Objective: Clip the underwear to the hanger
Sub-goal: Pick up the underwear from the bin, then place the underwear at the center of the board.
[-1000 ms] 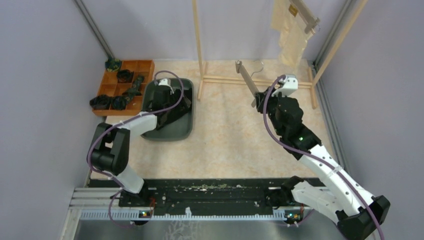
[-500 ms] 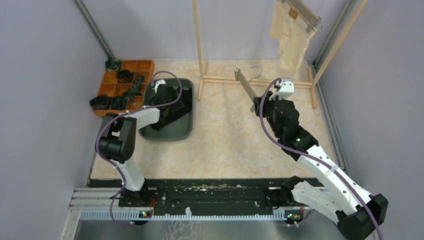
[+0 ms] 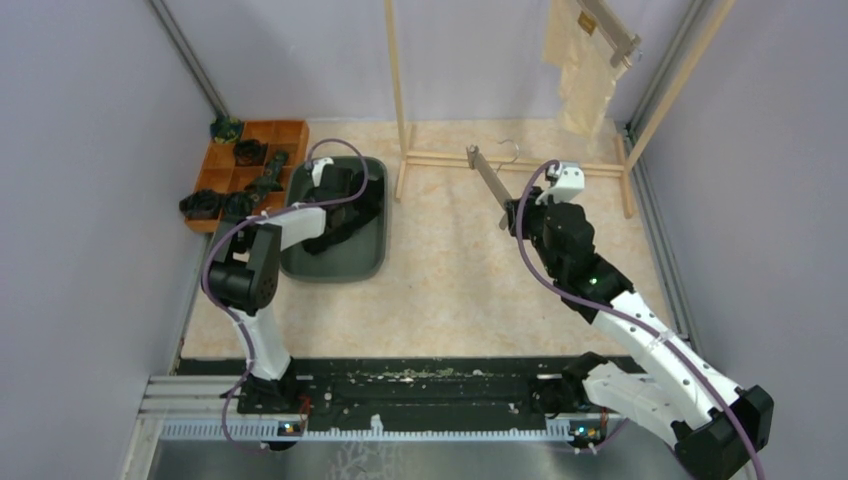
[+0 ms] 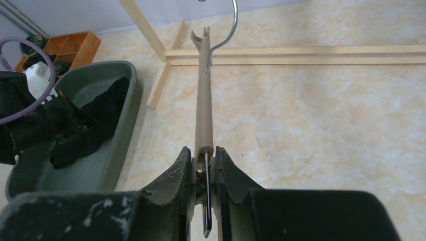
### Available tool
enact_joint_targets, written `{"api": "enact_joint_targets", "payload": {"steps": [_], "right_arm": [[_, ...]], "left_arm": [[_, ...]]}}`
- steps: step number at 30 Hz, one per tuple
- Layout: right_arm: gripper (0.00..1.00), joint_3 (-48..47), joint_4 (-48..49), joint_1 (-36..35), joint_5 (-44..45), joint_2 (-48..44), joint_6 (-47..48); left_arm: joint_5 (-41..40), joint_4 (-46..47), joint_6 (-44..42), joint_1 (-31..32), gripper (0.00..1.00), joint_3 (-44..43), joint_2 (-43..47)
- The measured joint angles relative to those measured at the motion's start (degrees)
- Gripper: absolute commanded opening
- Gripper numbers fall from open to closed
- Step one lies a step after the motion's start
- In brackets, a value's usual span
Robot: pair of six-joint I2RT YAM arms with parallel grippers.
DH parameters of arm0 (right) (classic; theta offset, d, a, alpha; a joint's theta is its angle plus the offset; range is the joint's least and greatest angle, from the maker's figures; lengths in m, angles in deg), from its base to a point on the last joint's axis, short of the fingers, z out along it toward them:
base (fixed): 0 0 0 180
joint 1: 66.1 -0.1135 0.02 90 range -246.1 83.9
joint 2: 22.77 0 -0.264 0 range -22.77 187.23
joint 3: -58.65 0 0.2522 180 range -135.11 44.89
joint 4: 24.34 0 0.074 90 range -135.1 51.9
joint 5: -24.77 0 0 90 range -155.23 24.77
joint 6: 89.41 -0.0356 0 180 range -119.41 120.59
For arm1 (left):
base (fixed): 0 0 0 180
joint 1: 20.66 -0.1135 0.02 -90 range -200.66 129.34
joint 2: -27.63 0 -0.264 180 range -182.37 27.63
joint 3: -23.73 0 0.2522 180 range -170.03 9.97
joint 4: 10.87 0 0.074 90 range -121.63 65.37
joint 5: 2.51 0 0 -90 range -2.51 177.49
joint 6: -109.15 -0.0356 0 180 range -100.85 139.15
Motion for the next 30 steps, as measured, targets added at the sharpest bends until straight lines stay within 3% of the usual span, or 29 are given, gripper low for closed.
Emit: {"api": "enact_joint_targets", "payload": {"steps": [7, 17, 22, 30], "right_arm": [[0.00, 0.52, -0.04, 0.00, -0.02, -0.02, -0.13], [0.00, 2.80, -0.04, 0.00, -0.35, -2.14, -0.66], [0.00, 6.03, -0.24, 0.00, -0.37, -6.91, -1.55], [0.00, 8.31, -1.84, 0.00, 2.23, -13.31, -2.08]], "left_arm": [[0.22, -2.14, -0.20, 0.07, 0.00, 0.68, 3.93], [10.49, -2.75, -2.99, 0.87, 0.00, 0.33, 33.05], [15.85, -2.34, -3.06, 2.54, 0.00, 1.22, 37.29], [24.04, 0.83, -0.52, 7.04, 0.00, 9.66, 38.66]]}}
